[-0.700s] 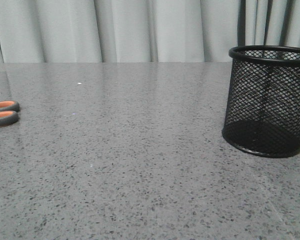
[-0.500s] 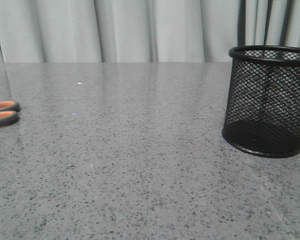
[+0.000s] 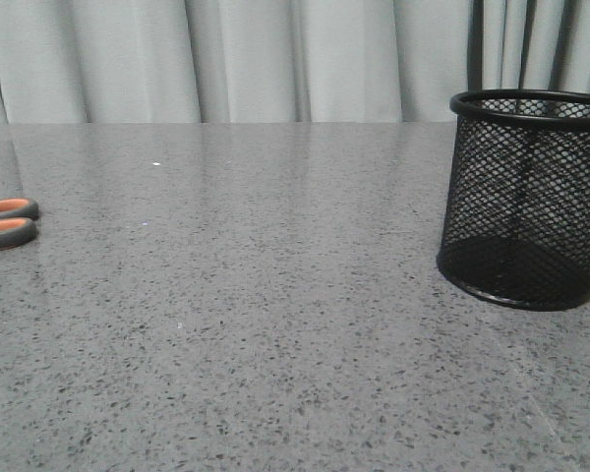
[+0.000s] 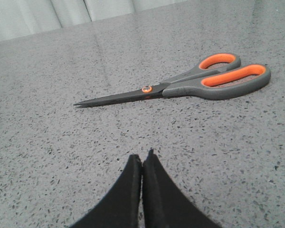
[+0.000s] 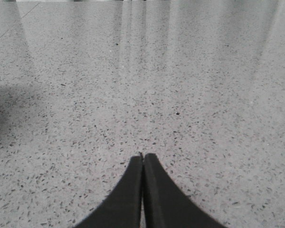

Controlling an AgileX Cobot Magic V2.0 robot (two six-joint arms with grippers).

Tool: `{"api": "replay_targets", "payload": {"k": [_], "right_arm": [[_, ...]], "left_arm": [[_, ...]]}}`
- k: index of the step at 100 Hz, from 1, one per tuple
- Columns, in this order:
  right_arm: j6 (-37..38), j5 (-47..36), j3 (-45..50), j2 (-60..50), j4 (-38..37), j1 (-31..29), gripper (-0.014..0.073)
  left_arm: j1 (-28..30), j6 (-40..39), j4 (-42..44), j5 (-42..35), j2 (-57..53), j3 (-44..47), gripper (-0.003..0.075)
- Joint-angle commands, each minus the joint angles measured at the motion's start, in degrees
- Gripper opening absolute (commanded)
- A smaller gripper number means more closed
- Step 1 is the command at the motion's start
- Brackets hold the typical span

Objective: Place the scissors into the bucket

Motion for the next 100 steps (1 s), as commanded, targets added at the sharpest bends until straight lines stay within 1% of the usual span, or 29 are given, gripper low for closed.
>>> {"api": "replay_targets", "payload": {"k": [1, 33, 41, 48, 51, 54, 57, 64, 67, 74, 77, 79, 80, 84, 91, 94, 100], "right_arm": [[0.03, -1.78, 1.03, -1.44, -1.43, -0.25, -0.0045], [0.03, -2.42, 1.03, -1.44, -2.07, -0.25, -0.0045], [0.03, -6.02, 1.03, -1.44, -5.46, -0.25, -0.0045], [0.03, -11.47, 1.03, -1.44, -5.35, -0.25, -0.0045], [0.03, -14.24, 1.03, -1.44, -4.47, -0.25, -0.0045], [0.03, -17.38, 1.03, -1.44, -2.73, -0.25, -0.0045], [0.13, -21.19, 1.03, -1.44, 0.62, -0.25, -0.0045], [0.13, -27.22, 1.03, -1.44, 7.02, -0.25, -0.0045], [0.13, -30.35, 1.03, -1.44, 8.42, -0.25, -0.0045], [0.13, -35.2, 1.03, -1.44, 12.89, -0.25, -0.0045], [0.26, -35.7, 0.93, -1.44, 15.7, -0.25, -0.0045], [0.26, -35.7, 0.93, -1.44, 18.05, -0.25, -0.0045], [0.26, -35.57, 0.93, -1.44, 19.75, -0.25, -0.0045], [0.26, -33.85, 0.93, -1.44, 24.1, -0.25, -0.0045], [0.26, -32.65, 0.93, -1.44, 32.13, -0.25, -0.0045], [0.26, -32.65, 0.81, -1.44, 35.7, -0.25, -0.0045], [0.26, -32.65, 0.32, -1.44, 39.71, -0.25, -0.0045]], "left_arm": [[-0.02, -0.64, -0.83, -3.34, -1.41, 1.46, -0.0021], [-0.02, -0.64, -0.83, -3.34, -1.41, 1.46, -0.0021], [-0.02, -0.64, -0.83, -3.34, -1.41, 1.46, -0.0021], [-0.02, -0.64, -2.66, -3.7, -1.41, 1.46, -0.0021], [-0.02, -0.64, -5.0, -4.34, -1.41, 1.46, -0.0021], [-0.02, -0.64, -9.67, -5.59, -1.41, 1.46, -0.0021], [-0.02, -0.43, -13.03, -7.08, -1.41, 1.46, -0.0021], [-0.02, -0.26, -14.68, -9.04, -1.41, 1.46, -0.0021], [-0.02, -0.26, -16.7, -9.65, -1.41, 1.46, -0.0021], [-0.02, -0.26, -25.72, -11.63, -1.41, 1.46, -0.0021], [-0.02, -0.26, -32.43, -12.65, -1.41, 1.46, -0.0021], [-0.02, -0.26, -35.43, -12.9, -1.41, 1.46, -0.0021], [-0.02, -0.26, -38.47, -13.08, -1.41, 1.46, -0.0021], [-0.02, -0.26, -46.78, -13.39, -1.41, 1.46, -0.0021], [-0.02, -0.26, -54.57, -15.74, -1.41, 1.46, -0.0021], [-0.02, -0.37, -59.42, -16.98, -1.41, 1.46, -0.0021], [-0.02, -0.37, -67.57, -18.72, -1.41, 1.33, -0.0021]]}}
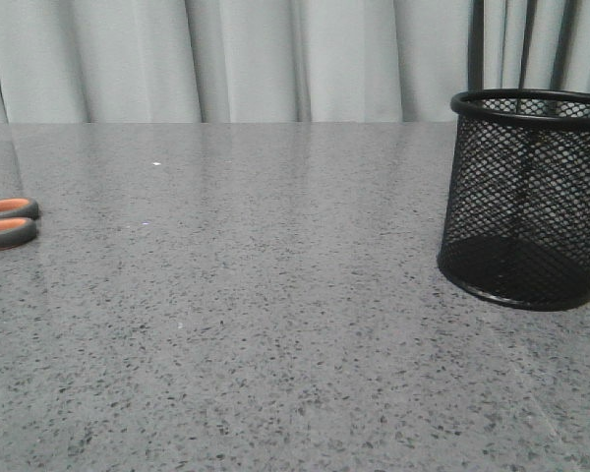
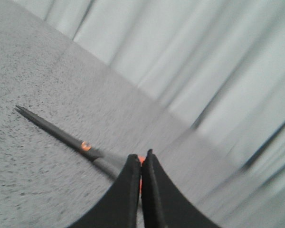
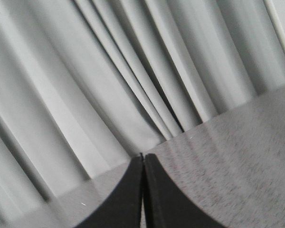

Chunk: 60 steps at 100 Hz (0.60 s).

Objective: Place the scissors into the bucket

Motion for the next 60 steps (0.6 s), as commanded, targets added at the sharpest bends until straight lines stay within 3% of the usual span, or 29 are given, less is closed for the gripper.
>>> {"api": "replay_targets", "payload": {"k": [1, 21, 33, 50, 60], "right_arm": [[0.26, -3.59, 0.19, -1.44, 7.53, -0.25, -0.0045], [0.16, -3.88, -4.15, -0.5, 6.62, -0.25, -0.0045], [0.16, -0.77, -9.21, 2.55, 1.02, 0.07, -0.0045], [0.05, 12.17, -19.88, 11.91, -12.37, 3.03, -0.0043], [-0.05, 20.05, -27.51, 18.7, -15.05, 4.39, -0.0034]], "left_arm": [[-0.02, -0.37, -14.05, -5.85, -1.41, 1.33, -0.0021], [-0.02, -0.26, -15.05, -1.78, -1.41, -0.5, -0.002], [-0.02, 4.88, -9.07, 0.91, -0.49, -6.94, 0.0], [-0.02, 13.13, 8.93, 9.31, 8.92, -20.78, 0.0202], [-0.02, 15.69, 17.93, 14.87, 18.02, -28.28, 0.0314]]}}
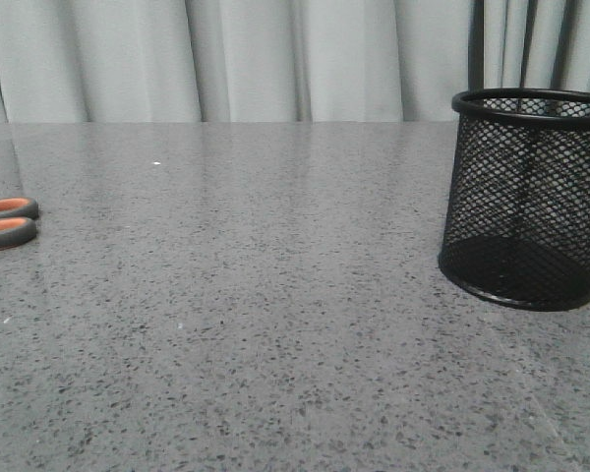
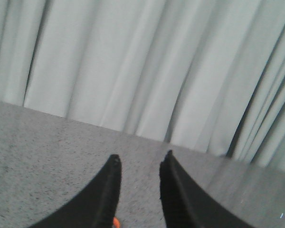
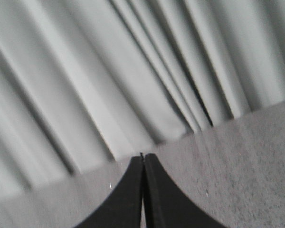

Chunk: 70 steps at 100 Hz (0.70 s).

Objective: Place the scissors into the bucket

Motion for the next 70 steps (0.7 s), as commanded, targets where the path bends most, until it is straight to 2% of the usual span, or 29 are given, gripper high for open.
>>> {"api": "replay_targets", "payload": {"k": [1, 9, 24, 31, 40, 53, 70], "right_arm": [[-0.35, 4.3, -7.94, 6.31, -4.03, 1.16, -0.0031], [-0.35, 9.87, -13.27, 11.61, -4.03, 2.39, 0.0051], [-0.76, 19.42, -21.03, 18.24, -4.03, 5.56, 0.0373], [-0.76, 21.74, -22.79, 20.14, -4.03, 6.9, 0.0461], [-0.76, 21.96, -23.08, 21.36, -3.92, 8.34, 0.0468], [-0.76, 21.96, -23.08, 21.62, -3.92, 9.11, 0.0468], [-1.29, 21.88, -23.08, 21.62, -4.53, 9.11, 0.0468]], "left_arm": [[-0.02, 2.89, 8.09, 3.59, 8.39, -8.05, 0.0324], [-1.22, 3.89, 13.06, 6.25, 15.18, -12.6, 0.0345], [-7.71, 7.17, 20.49, 8.26, 24.64, -18.11, 0.0345], [-11.59, 7.59, 29.06, 9.07, 28.75, -20.65, 0.0345], [-17.0, 7.51, 45.27, 10.75, 34.01, -24.26, 0.0347], [-25.35, 7.51, 68.18, 17.39, 42.38, -29.39, 0.0349], [-32.65, 7.51, 85.43, 20.16, 50.31, -34.66, 0.0347]]}}
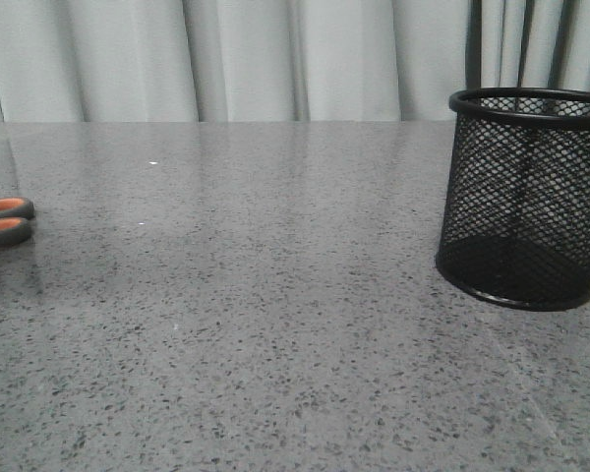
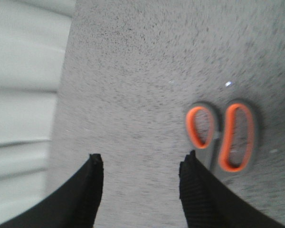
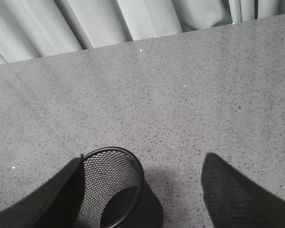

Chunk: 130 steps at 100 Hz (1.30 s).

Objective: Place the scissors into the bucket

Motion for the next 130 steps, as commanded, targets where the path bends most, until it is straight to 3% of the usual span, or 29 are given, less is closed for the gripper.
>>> {"api": "replay_targets", "payload": {"k": [1, 13, 25, 37, 65, 98, 130], "right_arm": [[-0.73, -4.0, -2.05, 0.56, -0.85, 0.04, 0.0468], [-0.73, -4.24, -2.05, 0.56, -2.43, 0.47, 0.0468], [-0.73, -5.07, -2.05, 0.56, -4.77, 2.72, 0.0468], [-0.73, -6.01, -2.05, 0.56, -6.15, 4.52, 0.0468], [-0.73, -6.82, -2.05, 0.56, -7.21, 6.94, 0.0468], [-0.73, -6.71, -2.05, 0.56, -8.65, 7.44, 0.0468], [-0.73, -5.91, -1.95, 0.56, -10.03, 7.44, 0.0468]], "left_arm": [[-2.92, -0.27, 9.43, -1.43, 2.74, -4.67, 0.0347], [-3.04, -0.27, 11.75, 2.73, 7.3, -9.89, 0.0345], [-1.66, 0.88, 6.43, 6.55, 10.88, -15.15, 0.0365], [2.7, 10.88, -2.71, 12.17, 13.75, -18.87, 0.0414], [16.98, 30.56, -24.21, 23.11, 17.38, -20.5, 0.0414], [18.71, 34.59, -27.68, 28.5, 24.14, -20.77, 0.0411], [18.71, 35.38, -27.24, 27.62, 28.25, -20.77, 0.0411]]}}
